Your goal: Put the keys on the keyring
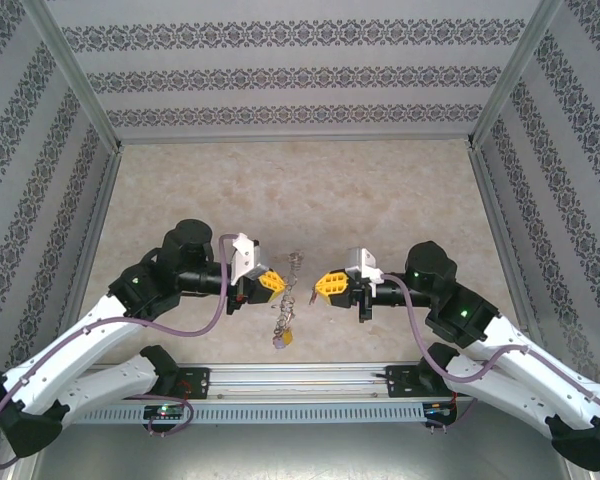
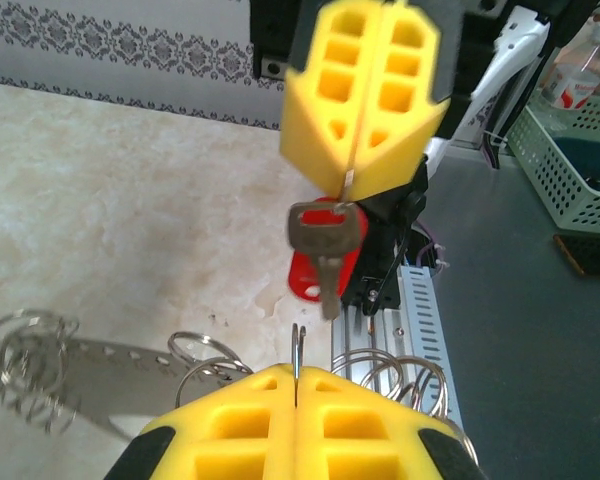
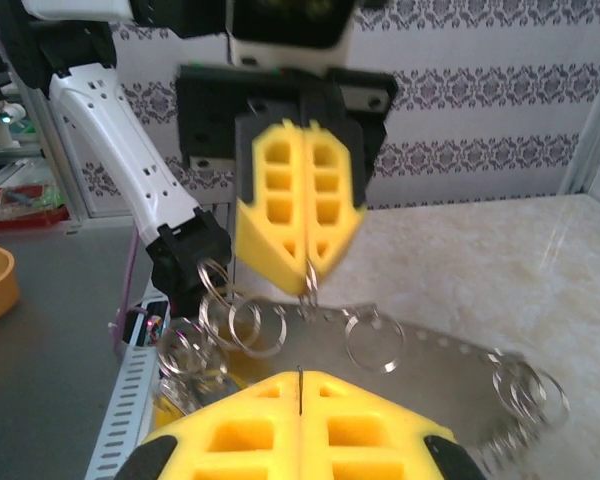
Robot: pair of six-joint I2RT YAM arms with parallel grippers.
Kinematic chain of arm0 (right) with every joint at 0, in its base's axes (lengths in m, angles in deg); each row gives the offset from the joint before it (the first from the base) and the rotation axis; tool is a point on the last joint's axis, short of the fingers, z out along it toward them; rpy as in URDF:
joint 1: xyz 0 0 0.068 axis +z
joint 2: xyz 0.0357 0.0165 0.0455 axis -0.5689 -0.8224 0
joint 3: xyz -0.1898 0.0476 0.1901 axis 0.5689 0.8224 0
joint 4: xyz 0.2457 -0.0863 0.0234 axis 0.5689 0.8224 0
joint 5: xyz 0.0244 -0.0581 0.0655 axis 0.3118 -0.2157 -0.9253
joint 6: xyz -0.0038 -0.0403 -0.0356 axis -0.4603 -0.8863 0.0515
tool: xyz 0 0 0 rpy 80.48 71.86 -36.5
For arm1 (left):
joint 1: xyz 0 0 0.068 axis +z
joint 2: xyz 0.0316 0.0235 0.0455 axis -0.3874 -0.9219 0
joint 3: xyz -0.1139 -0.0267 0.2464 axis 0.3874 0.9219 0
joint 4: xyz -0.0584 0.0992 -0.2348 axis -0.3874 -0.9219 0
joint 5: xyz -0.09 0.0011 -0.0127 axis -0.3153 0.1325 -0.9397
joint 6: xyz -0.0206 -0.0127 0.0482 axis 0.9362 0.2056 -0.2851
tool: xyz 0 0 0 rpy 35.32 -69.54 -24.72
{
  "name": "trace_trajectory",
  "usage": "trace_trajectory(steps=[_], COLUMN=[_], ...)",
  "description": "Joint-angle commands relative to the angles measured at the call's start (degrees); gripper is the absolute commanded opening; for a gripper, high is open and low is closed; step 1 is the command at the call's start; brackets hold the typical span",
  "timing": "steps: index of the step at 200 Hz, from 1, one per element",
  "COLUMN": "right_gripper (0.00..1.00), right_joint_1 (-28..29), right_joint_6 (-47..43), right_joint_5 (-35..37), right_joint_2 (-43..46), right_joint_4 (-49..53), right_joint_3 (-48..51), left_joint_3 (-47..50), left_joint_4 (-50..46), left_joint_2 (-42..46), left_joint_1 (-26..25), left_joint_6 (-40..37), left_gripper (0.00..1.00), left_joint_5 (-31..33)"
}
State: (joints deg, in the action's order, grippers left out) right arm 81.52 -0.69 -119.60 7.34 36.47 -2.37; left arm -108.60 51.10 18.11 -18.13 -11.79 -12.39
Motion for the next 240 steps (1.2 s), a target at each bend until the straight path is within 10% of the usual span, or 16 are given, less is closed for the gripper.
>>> trace_trajectory(steps=[1,240], right_gripper=[0.00,0.00], right_joint_1=[1.84,8.17], right_joint_6=[-0.97,-4.87], right_joint_5=[1.59,11.97], right_joint_2=[0.51,-7.15], right_joint_4=[-2.42,-6.59], right_joint_3=[0.41,-1.04], left_joint_3=[-1.40,-0.63], left_joint_4=[1.14,-0.18], left_joint_2=[-0.64,-1.00], left_joint_1=[-0.71,-0.73], left_joint_6=[-2.69,-5.41], left_gripper=[0.00,0.00], left_joint_5=[-1.14,-0.99])
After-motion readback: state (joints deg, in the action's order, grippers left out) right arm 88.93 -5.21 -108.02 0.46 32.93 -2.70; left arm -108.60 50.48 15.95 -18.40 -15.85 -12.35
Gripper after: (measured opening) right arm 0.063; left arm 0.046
